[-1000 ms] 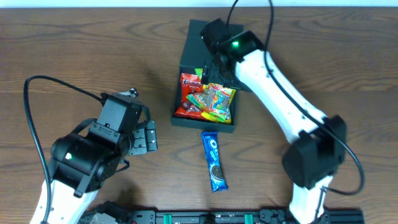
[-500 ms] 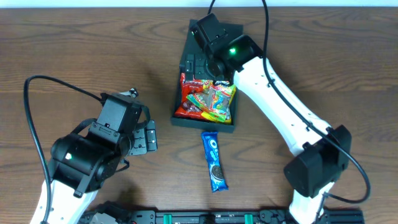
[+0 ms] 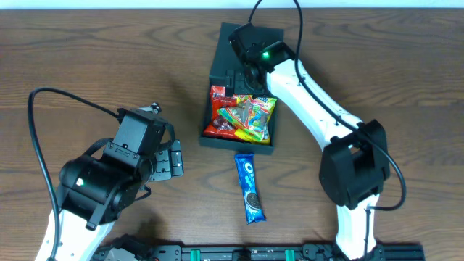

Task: Pack container
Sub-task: 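Lift the right gripper out of the box and retract it right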

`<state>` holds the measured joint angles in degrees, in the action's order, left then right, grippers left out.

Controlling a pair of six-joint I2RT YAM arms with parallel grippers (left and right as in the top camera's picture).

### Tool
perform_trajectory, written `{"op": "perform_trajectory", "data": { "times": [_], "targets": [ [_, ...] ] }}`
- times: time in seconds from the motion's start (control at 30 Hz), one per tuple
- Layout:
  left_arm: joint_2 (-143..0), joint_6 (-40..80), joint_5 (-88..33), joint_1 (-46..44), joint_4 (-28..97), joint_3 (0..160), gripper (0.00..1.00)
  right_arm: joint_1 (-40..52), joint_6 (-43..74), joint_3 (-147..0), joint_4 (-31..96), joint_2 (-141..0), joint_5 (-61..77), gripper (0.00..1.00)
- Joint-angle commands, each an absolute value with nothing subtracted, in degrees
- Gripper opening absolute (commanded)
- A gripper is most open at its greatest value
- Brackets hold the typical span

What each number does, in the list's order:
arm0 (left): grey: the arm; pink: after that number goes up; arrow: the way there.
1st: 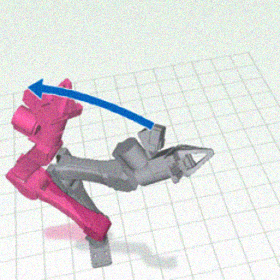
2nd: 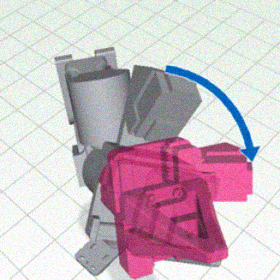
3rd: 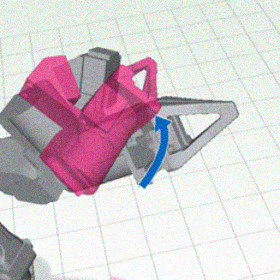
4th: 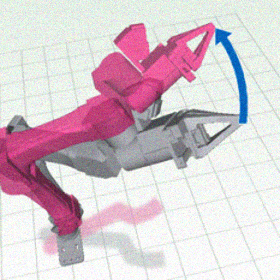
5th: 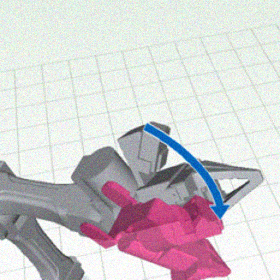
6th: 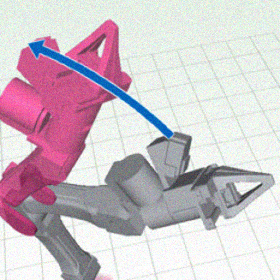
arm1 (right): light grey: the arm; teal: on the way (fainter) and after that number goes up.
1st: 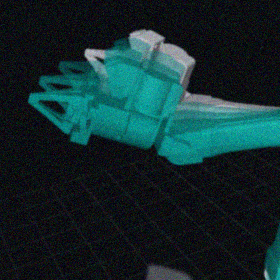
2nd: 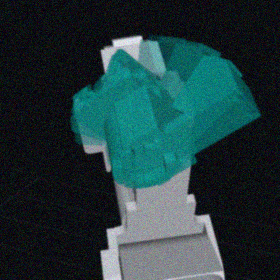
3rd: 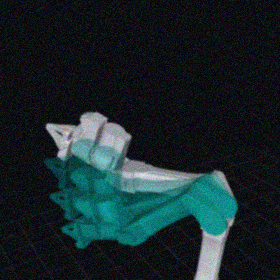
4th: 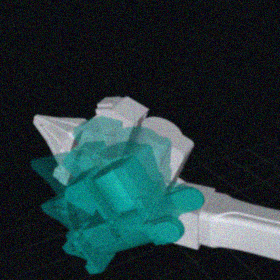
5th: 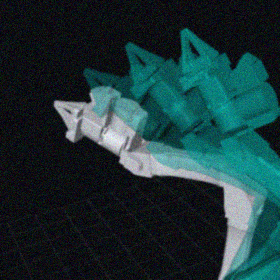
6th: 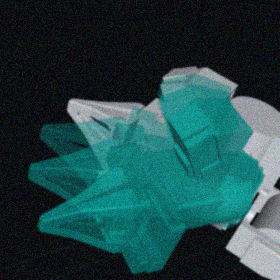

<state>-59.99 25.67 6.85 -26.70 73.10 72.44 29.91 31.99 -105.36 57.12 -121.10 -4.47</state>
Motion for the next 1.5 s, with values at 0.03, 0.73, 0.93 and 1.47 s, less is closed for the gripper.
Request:
{"op": "perform_trajectory", "data": {
  "times": [0.03,0.73,0.93,1.47],
  "targets": [
    [-59.68,25.30,7.90,-26.70,73.23,72.05,0.95,29.43,31.20,-105.25,55.83,-123.50,-4.47,0.99],
    [-59.66,25.30,9.61,-26.70,73.21,72.05,0.95,29.43,31.64,-105.32,58.43,-110.26,-4.95,0.99],
    [-58.15,25.32,6.31,-26.70,73.54,72.05,0.95,29.43,33.76,-105.30,67.92,-100.57,-10.76,0.99],
    [-63.29,42.37,4.84,-45.36,66.37,66.41,0.95,30.13,39.33,-92.62,87.55,-75.33,-21.65,0.99]
  ]
}}
